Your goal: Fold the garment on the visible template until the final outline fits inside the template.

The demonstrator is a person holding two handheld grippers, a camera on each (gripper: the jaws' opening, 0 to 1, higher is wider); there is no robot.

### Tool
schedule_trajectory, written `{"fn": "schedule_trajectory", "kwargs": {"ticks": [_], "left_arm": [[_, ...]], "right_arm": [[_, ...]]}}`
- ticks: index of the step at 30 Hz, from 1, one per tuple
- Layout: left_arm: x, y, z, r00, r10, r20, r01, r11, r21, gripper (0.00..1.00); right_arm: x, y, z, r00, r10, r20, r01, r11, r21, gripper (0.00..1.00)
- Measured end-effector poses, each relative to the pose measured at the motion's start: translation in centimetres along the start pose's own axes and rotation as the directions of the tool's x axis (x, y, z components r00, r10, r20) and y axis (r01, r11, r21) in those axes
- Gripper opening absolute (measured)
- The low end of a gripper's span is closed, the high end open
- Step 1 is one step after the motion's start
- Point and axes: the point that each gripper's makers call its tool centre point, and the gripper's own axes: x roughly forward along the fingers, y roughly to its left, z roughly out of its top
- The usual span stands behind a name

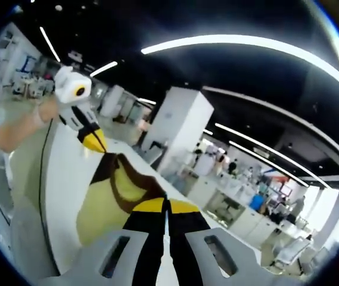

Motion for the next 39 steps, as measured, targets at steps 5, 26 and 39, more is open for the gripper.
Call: {"fn": "schedule_trajectory", "kwargs": {"ticks": [5, 26, 39], "left_arm": [[-1.0, -0.9, 0.4, 1.000, 0.012, 0.005, -0.012, 1.000, 0.015, 0.00], [-4.1, -4.3, 1.6, 0.999, 0.029, 0.019, -0.029, 1.000, 0.011, 0.00], [-3.5, -5.0, 0.6, 0.998, 0.018, -0.052, -0.017, 1.000, 0.014, 0.00]], "right_arm": [[-0.8, 0.8, 0.2, 1.000, 0.005, 0.006, -0.005, 1.000, -0.001, 0.01], [-3.9, 4.2, 2.3, 0.996, 0.073, 0.048, -0.074, 0.997, 0.018, 0.01], [-3.7, 4.0, -0.6, 0.998, 0.070, -0.002, -0.070, 0.997, 0.044, 0.01]]}}
